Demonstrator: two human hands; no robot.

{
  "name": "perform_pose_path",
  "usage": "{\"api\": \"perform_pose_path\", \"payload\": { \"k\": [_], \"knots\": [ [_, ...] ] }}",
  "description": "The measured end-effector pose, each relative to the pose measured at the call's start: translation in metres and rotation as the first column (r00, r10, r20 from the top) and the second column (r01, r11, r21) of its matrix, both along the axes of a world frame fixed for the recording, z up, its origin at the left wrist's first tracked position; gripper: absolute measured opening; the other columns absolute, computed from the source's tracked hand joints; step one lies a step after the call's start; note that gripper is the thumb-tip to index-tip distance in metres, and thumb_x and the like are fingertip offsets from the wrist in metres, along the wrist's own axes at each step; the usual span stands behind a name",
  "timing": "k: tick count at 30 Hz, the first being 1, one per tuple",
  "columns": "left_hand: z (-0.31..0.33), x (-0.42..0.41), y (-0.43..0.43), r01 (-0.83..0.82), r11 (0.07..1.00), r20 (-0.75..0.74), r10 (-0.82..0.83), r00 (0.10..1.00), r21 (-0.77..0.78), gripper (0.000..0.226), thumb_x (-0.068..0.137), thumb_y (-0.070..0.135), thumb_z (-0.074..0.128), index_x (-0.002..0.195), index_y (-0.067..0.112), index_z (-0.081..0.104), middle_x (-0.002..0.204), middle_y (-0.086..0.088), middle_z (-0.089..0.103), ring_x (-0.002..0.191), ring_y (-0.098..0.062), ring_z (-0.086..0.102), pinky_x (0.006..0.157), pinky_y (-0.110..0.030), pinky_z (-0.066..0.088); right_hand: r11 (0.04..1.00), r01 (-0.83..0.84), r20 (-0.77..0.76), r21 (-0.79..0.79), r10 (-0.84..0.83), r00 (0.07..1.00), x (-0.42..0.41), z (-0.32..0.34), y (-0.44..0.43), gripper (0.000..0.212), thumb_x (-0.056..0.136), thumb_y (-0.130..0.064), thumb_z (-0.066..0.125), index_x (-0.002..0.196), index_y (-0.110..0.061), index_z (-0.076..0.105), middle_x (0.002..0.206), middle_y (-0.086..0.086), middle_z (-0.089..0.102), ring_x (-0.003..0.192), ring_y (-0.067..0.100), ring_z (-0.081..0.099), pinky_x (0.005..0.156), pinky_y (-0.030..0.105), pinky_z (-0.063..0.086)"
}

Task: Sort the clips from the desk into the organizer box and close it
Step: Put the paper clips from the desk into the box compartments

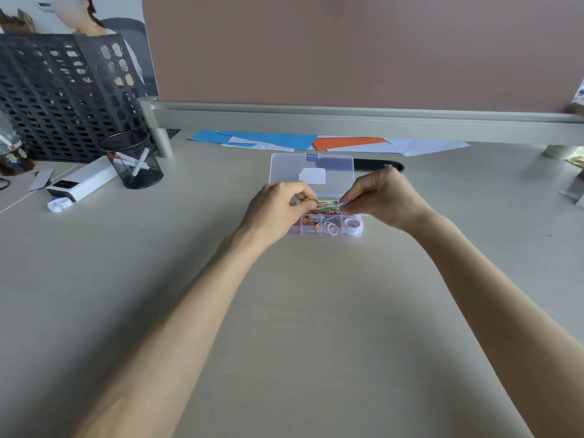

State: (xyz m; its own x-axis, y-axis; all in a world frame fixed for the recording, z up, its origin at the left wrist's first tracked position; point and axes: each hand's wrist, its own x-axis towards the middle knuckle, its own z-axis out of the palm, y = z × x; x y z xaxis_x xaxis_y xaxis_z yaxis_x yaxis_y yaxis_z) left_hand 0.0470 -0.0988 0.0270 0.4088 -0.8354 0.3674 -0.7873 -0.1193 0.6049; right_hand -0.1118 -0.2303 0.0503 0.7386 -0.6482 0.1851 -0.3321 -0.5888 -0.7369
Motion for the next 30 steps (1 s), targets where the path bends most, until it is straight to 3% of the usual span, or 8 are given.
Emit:
{"api": "perform_pose_path", "payload": {
  "k": [3,7,11,14,16,19,25,30],
  "knots": [
    [0.003,0.005,-0.017,-0.023,0.997,0.052,0.019,0.998,0.077,0.005,0.084,0.03,0.065,0.086,0.028,0.069,0.082,0.013,0.066,0.06,-0.002,0.048,0.056,-0.022,0.033,0.999,0.029,0.024,-0.033,-0.028,0.999,0.008,-0.004,-0.013,0.01,0.067,-0.002,0.08,0.073,-0.009,0.075,0.077,0.008,0.074,0.066,0.012,0.065,0.066,0.023,0.053],
    [-0.002,0.01,-0.032,0.014,0.987,0.078,-0.027,0.997,0.161,0.007,0.083,0.03,0.067,0.088,0.027,0.071,0.084,0.012,0.066,0.065,-0.005,0.049,0.059,-0.023,0.035,0.994,0.007,-0.064,-0.107,-0.014,0.998,0.015,-0.012,-0.021,0.011,0.069,-0.001,0.078,0.075,-0.01,0.076,0.072,0.007,0.072,0.056,0.002,0.056,0.054,0.012,0.044],
    [-0.01,0.012,-0.039,0.037,0.984,0.056,-0.047,0.997,0.173,0.009,0.082,0.031,0.069,0.09,0.028,0.071,0.085,0.011,0.067,0.06,-0.002,0.049,0.055,-0.021,0.033,0.992,-0.024,-0.077,-0.121,0.014,0.997,0.013,-0.016,-0.026,0.013,0.07,-0.001,0.078,0.075,-0.013,0.077,0.073,0.008,0.074,0.059,0.004,0.059,0.06,0.02,0.048],
    [-0.011,0.013,-0.04,0.049,0.988,0.037,-0.055,0.998,0.147,0.013,0.082,0.031,0.069,0.094,0.029,0.071,0.087,0.01,0.068,0.069,-0.006,0.052,0.062,-0.023,0.039,0.993,-0.037,-0.058,-0.109,0.031,0.998,0.012,-0.016,-0.024,0.013,0.072,0.0,0.076,0.078,-0.012,0.077,0.077,0.01,0.075,0.07,0.015,0.068,0.068,0.027,0.053],
    [-0.011,0.012,-0.04,0.064,0.989,0.031,-0.069,0.997,0.136,0.01,0.082,0.031,0.069,0.091,0.027,0.07,0.086,0.01,0.068,0.07,-0.006,0.053,0.066,-0.025,0.042,0.995,-0.03,-0.056,-0.092,0.025,0.998,0.013,-0.016,-0.024,0.012,0.073,-0.001,0.075,0.08,-0.011,0.077,0.078,0.009,0.075,0.069,0.01,0.068,0.069,0.024,0.053],
    [-0.009,0.011,-0.039,0.073,0.987,0.017,-0.076,0.997,0.141,0.006,0.082,0.03,0.069,0.086,0.026,0.069,0.084,0.009,0.068,0.068,-0.004,0.054,0.065,-0.025,0.043,0.996,-0.014,-0.064,-0.09,0.009,0.998,0.015,-0.017,-0.024,0.01,0.075,-0.006,0.075,0.084,-0.011,0.077,0.075,0.003,0.072,0.057,-0.008,0.059,0.058,0.006,0.045],
    [-0.01,0.011,-0.038,0.065,0.993,0.014,-0.067,0.998,0.101,0.008,0.083,0.03,0.068,0.085,0.023,0.072,0.058,0.015,0.052,0.052,-0.006,0.042,0.052,-0.025,0.029,0.988,-0.021,-0.099,-0.153,0.006,0.995,0.016,-0.02,-0.023,0.01,0.077,-0.011,0.075,0.087,-0.012,0.076,0.074,0.002,0.069,0.068,0.01,0.062,0.059,0.003,0.04],
    [-0.011,0.015,-0.039,0.084,0.993,-0.016,-0.083,0.996,0.088,0.008,0.083,0.033,0.069,0.085,0.025,0.072,0.073,0.018,0.058,0.06,0.004,0.048,0.056,-0.025,0.032,0.981,-0.078,-0.131,-0.175,0.055,0.99,0.016,-0.022,-0.025,0.014,0.074,-0.008,0.078,0.087,-0.013,0.076,0.075,-0.001,0.071,0.057,-0.012,0.058,0.062,0.0,0.042]
  ]
}}
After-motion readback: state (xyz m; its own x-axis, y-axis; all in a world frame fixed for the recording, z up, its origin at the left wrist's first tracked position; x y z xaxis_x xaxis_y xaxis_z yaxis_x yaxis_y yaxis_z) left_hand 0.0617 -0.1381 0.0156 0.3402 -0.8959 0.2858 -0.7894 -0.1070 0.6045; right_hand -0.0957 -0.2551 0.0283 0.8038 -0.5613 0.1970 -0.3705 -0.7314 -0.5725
